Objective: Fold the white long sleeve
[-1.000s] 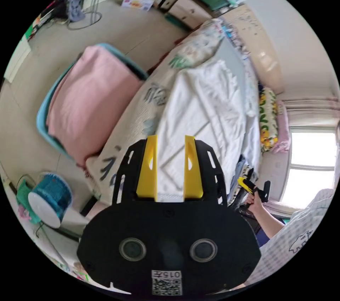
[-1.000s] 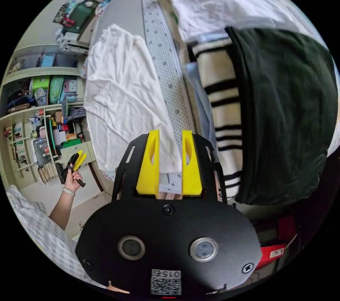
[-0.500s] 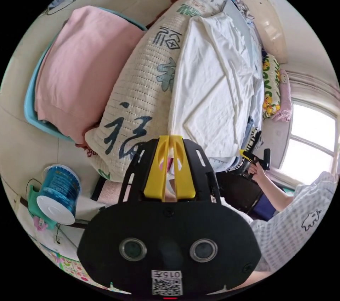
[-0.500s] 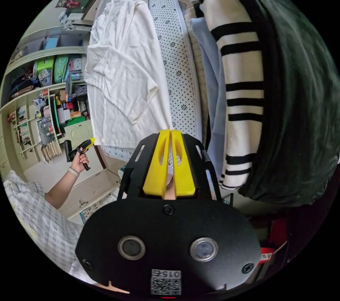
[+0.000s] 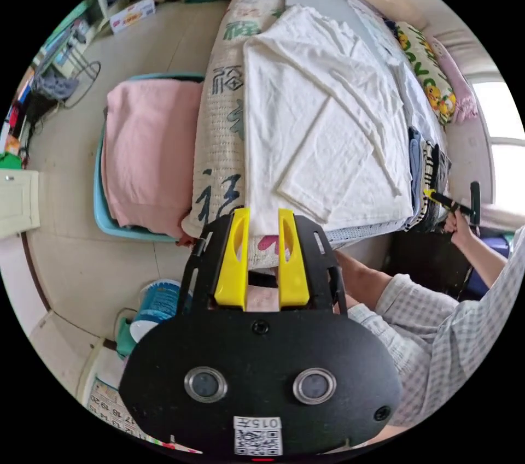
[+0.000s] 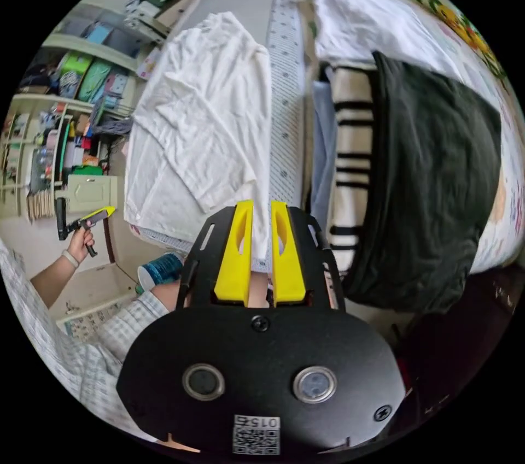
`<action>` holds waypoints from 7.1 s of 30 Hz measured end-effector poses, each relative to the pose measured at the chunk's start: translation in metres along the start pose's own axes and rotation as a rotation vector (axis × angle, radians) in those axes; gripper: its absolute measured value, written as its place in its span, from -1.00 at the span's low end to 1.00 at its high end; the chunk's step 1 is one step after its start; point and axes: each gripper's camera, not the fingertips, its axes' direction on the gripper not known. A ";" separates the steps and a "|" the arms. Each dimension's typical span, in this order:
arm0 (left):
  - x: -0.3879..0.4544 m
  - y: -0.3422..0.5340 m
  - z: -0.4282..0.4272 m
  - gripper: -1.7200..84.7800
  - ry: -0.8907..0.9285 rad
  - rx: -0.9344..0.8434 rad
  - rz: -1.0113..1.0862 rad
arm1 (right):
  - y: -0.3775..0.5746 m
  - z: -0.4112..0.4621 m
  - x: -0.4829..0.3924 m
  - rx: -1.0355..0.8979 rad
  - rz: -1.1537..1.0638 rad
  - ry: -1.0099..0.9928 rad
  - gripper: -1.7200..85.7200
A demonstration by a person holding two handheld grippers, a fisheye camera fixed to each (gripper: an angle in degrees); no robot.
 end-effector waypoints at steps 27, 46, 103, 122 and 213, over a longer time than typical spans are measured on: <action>0.339 -0.112 0.054 -0.62 0.210 0.031 0.385 | -0.065 -0.003 0.047 -0.038 -0.191 -0.576 -0.96; 0.279 -0.128 0.005 -0.90 0.115 0.087 0.149 | -0.064 0.046 0.021 -0.014 -0.253 -0.681 -0.95; -0.215 -0.188 -0.009 -0.97 0.425 0.215 0.039 | 0.157 0.290 -0.475 -0.225 -0.769 0.180 -0.96; -0.411 -0.280 -0.203 -0.92 -0.336 0.205 -0.234 | -0.055 -0.077 -0.199 0.205 0.111 0.864 -0.95; -0.023 -0.628 0.002 -0.95 -0.181 0.157 0.284 | -0.230 -0.130 -0.188 0.111 -0.127 0.419 -0.98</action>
